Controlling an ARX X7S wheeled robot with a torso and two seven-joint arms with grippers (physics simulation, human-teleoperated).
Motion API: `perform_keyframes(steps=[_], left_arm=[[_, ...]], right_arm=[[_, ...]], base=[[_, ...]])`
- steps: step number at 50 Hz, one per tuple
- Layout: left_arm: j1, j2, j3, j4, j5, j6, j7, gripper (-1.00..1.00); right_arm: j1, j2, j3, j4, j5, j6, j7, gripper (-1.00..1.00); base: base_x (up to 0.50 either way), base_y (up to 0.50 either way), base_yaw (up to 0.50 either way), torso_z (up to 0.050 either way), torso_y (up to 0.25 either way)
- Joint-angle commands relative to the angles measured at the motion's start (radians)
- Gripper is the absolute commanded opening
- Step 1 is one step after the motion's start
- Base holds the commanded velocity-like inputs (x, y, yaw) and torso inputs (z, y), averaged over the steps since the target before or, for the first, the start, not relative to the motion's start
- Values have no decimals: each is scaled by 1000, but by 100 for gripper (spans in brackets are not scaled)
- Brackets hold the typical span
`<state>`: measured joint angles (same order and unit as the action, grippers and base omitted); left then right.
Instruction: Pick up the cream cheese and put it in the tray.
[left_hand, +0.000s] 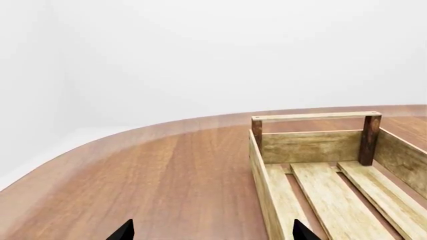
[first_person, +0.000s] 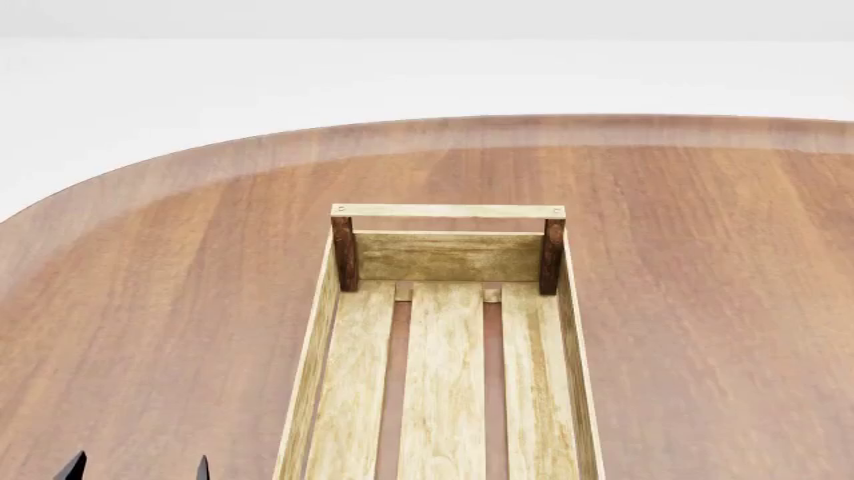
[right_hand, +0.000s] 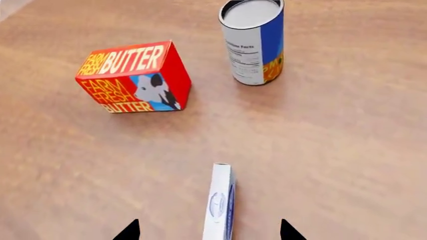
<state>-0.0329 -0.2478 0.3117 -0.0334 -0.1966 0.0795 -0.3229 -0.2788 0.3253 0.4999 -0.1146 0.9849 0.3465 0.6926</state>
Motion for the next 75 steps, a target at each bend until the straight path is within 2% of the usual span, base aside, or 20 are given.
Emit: perform_keyframes(steps=[1, 75], left_arm=[[1, -4, 4, 2, -3, 1, -5, 100], [-9, -21, 28, 0, -27, 0, -24, 100]], right_arm=[[46, -18, -34, 44, -22, -7, 3, 100], [229, -10, -99, 475, -106, -82, -126, 100]], base=[[0, 0, 0, 0, 0], [0, 0, 0, 0, 0]])
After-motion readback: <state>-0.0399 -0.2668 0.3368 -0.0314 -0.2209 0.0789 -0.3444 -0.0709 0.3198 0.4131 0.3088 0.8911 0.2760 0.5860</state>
